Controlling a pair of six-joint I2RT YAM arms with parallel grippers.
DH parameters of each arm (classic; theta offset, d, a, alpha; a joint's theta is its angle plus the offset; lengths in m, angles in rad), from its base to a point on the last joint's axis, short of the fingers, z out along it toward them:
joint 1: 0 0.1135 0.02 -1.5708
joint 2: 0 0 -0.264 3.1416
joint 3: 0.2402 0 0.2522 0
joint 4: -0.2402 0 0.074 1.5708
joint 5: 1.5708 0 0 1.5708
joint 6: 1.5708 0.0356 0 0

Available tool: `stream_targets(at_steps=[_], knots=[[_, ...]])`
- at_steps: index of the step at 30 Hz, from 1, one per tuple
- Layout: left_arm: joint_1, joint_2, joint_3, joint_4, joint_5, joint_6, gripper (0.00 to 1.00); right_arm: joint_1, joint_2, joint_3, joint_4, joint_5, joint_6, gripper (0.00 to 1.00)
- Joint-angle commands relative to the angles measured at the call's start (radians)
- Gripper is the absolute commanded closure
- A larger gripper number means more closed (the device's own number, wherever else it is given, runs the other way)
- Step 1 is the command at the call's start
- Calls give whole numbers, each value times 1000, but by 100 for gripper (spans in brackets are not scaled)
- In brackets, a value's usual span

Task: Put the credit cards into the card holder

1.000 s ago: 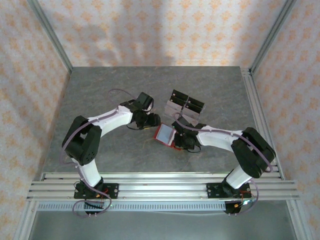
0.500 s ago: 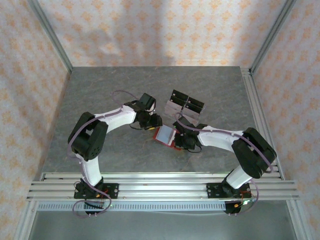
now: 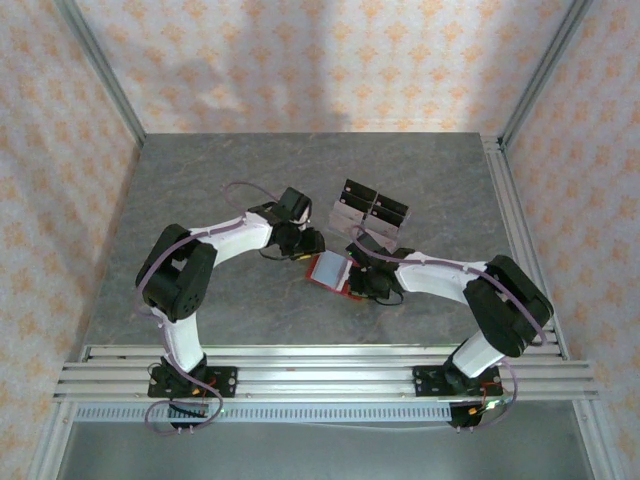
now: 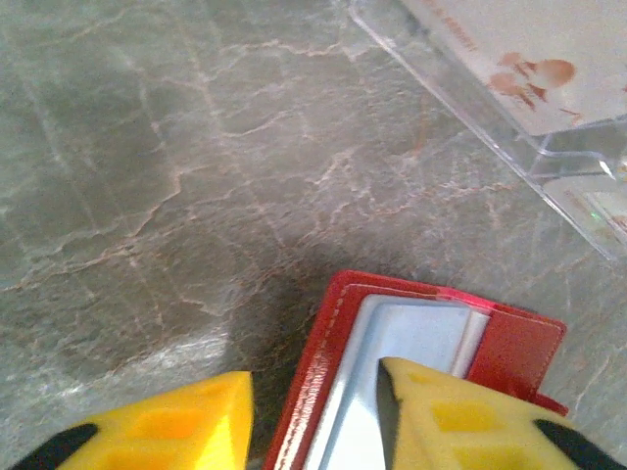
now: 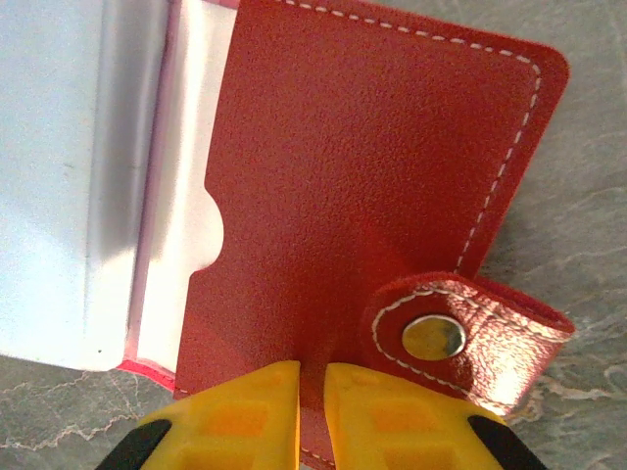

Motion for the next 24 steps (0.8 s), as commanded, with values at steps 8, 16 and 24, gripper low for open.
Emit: stream_targets(at_steps=[8, 16, 24], knots=[[-8, 2, -42, 49, 6, 7, 57, -23, 78, -55, -7, 94, -12, 85], [-8, 13, -57, 106, 87, -10, 64, -23, 82, -59, -5, 95, -11, 85], [-5, -6, -71, 106, 68, -14, 71, -23, 80, -60, -8, 96, -11, 85]])
